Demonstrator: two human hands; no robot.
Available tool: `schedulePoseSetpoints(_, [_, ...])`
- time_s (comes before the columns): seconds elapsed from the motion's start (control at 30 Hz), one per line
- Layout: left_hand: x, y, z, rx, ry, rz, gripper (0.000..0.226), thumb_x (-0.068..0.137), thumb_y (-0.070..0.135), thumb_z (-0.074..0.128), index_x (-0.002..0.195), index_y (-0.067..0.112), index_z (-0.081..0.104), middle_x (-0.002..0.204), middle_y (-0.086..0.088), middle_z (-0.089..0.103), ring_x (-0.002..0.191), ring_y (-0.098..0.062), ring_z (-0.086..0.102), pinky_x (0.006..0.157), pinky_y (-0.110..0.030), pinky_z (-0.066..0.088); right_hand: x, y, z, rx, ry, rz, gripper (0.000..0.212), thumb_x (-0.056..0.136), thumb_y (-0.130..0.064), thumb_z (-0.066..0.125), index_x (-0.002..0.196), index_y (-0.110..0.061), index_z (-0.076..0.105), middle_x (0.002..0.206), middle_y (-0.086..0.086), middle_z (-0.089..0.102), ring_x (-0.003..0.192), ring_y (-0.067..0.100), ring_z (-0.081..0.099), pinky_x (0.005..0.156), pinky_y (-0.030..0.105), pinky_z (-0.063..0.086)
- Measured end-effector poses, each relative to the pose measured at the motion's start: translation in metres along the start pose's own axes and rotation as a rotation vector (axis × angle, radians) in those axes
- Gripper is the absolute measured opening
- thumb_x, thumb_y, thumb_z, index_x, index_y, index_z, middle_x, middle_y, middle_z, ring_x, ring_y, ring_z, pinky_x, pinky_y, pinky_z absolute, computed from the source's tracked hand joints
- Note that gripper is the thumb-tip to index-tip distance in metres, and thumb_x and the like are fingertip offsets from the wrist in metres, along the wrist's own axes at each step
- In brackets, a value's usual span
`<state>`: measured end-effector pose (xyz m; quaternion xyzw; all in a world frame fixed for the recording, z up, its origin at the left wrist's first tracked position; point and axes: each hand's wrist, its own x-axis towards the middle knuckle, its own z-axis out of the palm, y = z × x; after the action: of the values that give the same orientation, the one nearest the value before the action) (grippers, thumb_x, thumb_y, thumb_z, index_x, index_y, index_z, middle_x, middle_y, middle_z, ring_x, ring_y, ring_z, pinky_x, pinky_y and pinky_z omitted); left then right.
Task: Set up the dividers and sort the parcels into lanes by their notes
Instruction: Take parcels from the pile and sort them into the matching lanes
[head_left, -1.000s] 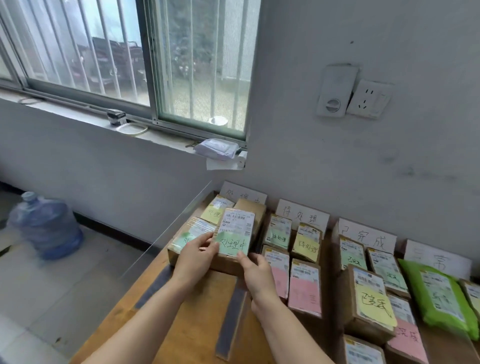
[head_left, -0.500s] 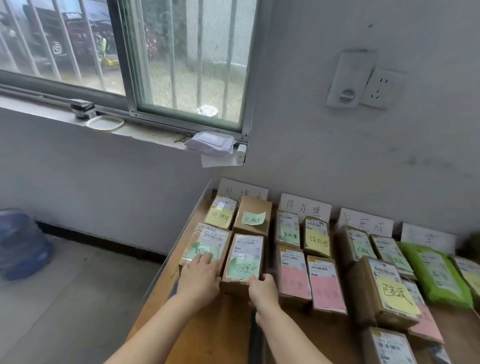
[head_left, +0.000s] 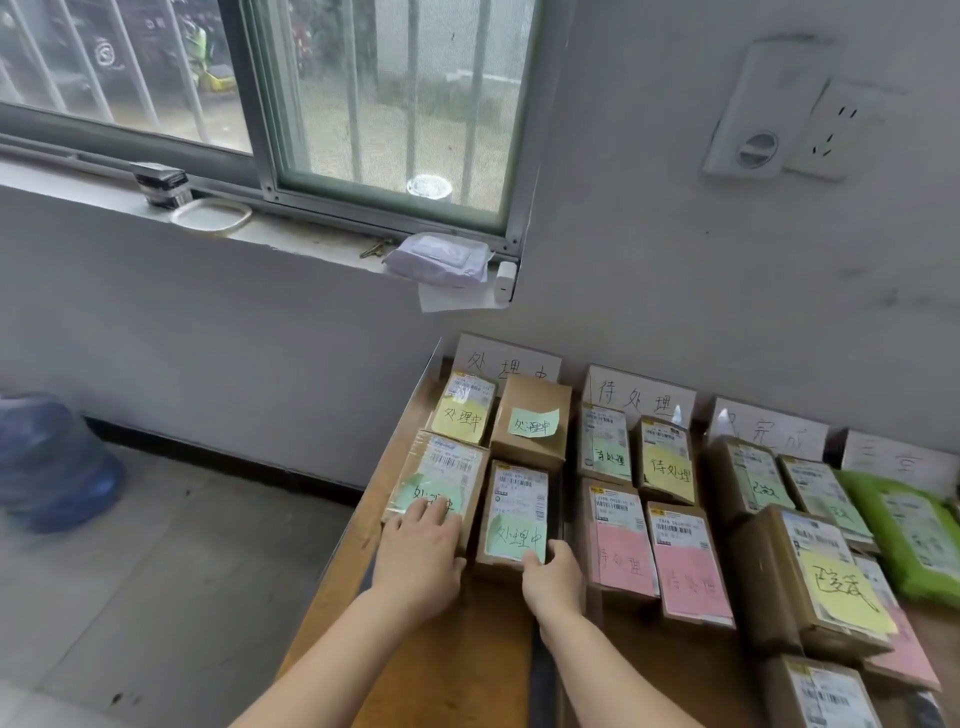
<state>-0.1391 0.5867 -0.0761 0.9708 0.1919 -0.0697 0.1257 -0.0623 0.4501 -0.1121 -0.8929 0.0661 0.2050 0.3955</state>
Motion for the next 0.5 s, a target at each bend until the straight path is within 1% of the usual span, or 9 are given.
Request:
schedulePoseSetpoints(0.03, [0.0,0.0,0.0,0.003,-0.003,0.003,0.036,0.096,0.041,0.052,0.13,0.028,0.05,0.153,0.002,0.035,0.144,-0.022,0.025,0.116,-0.041,0.026,0.0,-0.001,0.0,-0.041,0.004,-0.022,0.036,0.102,-0.022,0.048,0.137,-0.013,0.045,0.137,0.008,0.057,0.121,0.026,0.056,0.082,0.028,0.046])
schedulePoseSetpoints(0.13, [0.002,0.002,-0.005,0.002,-0.018,0.002,0.035,0.096,0.042,0.052,0.128,0.027,0.053,0.148,0.002,0.041,0.139,-0.021,0.032,0.111,-0.04,0.033,-0.003,-0.006,-0.003,-0.154,0.01,-0.099,0.03,0.101,-0.025,0.051,0.129,-0.017,0.046,0.132,0.005,0.059,0.116,0.022,0.06,0.078,0.025,0.051])
schedulePoseSetpoints(0.2, [0.006,0.007,-0.013,0.002,-0.026,0.011,0.039,0.096,0.042,0.052,0.131,0.025,0.053,0.144,0.002,0.045,0.135,-0.02,0.037,0.108,-0.038,0.037,-0.007,-0.01,-0.01,-0.223,0.028,-0.176,0.032,0.099,-0.026,0.055,0.129,-0.019,0.046,0.128,0.003,0.059,0.114,0.02,0.06,0.079,0.025,0.054])
schedulePoseSetpoints(0.27, [0.01,0.014,-0.023,0.023,-0.022,0.036,0.043,0.096,0.04,0.052,0.135,0.024,0.052,0.143,0.001,0.047,0.133,-0.02,0.039,0.106,-0.037,0.039,-0.013,-0.016,-0.023,-0.278,0.069,-0.277,0.034,0.098,-0.027,0.057,0.13,-0.021,0.046,0.125,0.0,0.058,0.113,0.017,0.059,0.079,0.022,0.053])
schedulePoseSetpoints(0.33, [0.017,0.024,-0.033,0.048,-0.006,0.075,0.043,0.095,0.039,0.053,0.136,0.023,0.051,0.141,0.001,0.049,0.132,-0.02,0.041,0.104,-0.037,0.041,-0.02,-0.024,-0.041,-0.302,0.112,-0.382,0.035,0.098,-0.029,0.056,0.132,-0.022,0.048,0.125,-0.002,0.056,0.114,0.014,0.056,0.083,0.021,0.051])
schedulePoseSetpoints(0.43, [0.022,0.049,-0.051,0.078,0.041,0.13,0.044,0.096,0.038,0.055,0.137,0.024,0.05,0.141,0.002,0.051,0.132,-0.019,0.043,0.105,-0.036,0.041,-0.025,-0.032,-0.078,-0.373,0.185,-0.523,0.039,0.098,-0.031,0.053,0.136,-0.022,0.047,0.131,-0.003,0.054,0.121,0.014,0.051,0.094,0.024,0.046])
schedulePoseSetpoints(0.5, [0.022,0.071,-0.062,0.121,0.077,0.185,0.045,0.096,0.037,0.054,0.138,0.023,0.05,0.142,0.001,0.051,0.134,-0.02,0.042,0.106,-0.037,0.04,-0.025,-0.031,-0.108,-0.442,0.225,-0.565,0.042,0.097,-0.032,0.053,0.138,-0.022,0.046,0.134,-0.002,0.053,0.125,0.016,0.048,0.1,0.028,0.044])
